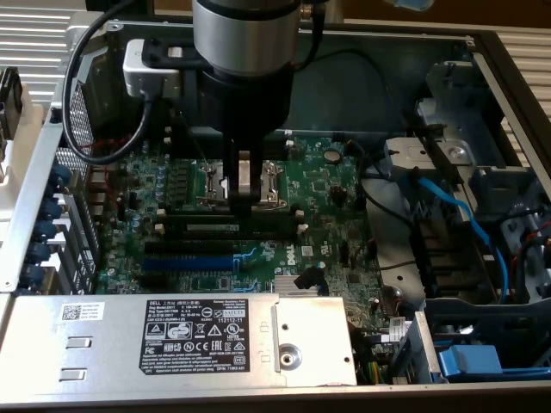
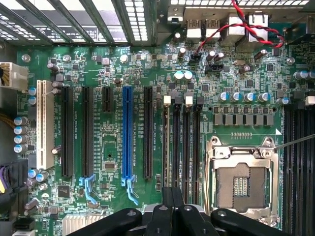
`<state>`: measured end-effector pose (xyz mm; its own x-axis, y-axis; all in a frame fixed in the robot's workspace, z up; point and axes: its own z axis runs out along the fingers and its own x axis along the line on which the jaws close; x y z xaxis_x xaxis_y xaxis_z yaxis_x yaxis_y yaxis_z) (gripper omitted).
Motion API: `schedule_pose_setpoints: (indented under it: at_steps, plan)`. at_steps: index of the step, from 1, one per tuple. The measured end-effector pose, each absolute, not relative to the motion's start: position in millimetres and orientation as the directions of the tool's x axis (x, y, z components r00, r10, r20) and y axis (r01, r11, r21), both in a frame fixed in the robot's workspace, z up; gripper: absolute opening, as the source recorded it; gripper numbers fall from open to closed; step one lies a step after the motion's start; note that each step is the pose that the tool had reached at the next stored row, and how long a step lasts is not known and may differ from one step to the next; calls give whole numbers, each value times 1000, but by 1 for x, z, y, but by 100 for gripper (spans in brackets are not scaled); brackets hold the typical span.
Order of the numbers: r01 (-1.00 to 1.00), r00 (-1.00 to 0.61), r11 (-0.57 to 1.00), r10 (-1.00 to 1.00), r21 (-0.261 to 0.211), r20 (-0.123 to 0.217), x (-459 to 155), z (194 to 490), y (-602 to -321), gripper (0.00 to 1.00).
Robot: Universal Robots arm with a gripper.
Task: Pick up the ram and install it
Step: 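Press down the ram until it locks into place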
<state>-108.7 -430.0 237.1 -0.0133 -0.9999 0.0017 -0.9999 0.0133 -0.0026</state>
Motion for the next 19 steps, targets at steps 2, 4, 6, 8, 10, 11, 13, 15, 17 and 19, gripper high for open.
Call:
schedule_pose_setpoints:
  at_steps: [2,4,6,8,10,11,13,15,17,19]
  plan:
    - [-1000,-12,12,-1000,-2,2,-108,237,-430,10]
    - [-1000,-12,12,-1000,-1,2,-108,237,-430,10]
    - [-1000,-12,12,-1000,0,2,-108,236,-430,10]
    - [-1000,-11,11,-1000,0,2,-108,236,-430,10]
    - [-1000,-11,11,-1000,1,2,-108,236,-430,10]
    - [-1000,-11,11,-1000,2,2,-108,236,-430,10]
    - [-1000,-11,11,-1000,3,2,-108,235,-430,10]
    - [-1000,-11,11,-1000,4,2,-107,235,-430,10]
    - [-1000,-10,10,-1000,6,2,-107,234,-430,10]
    - [-1000,-9,9,-1000,7,2,-107,234,-430,10]
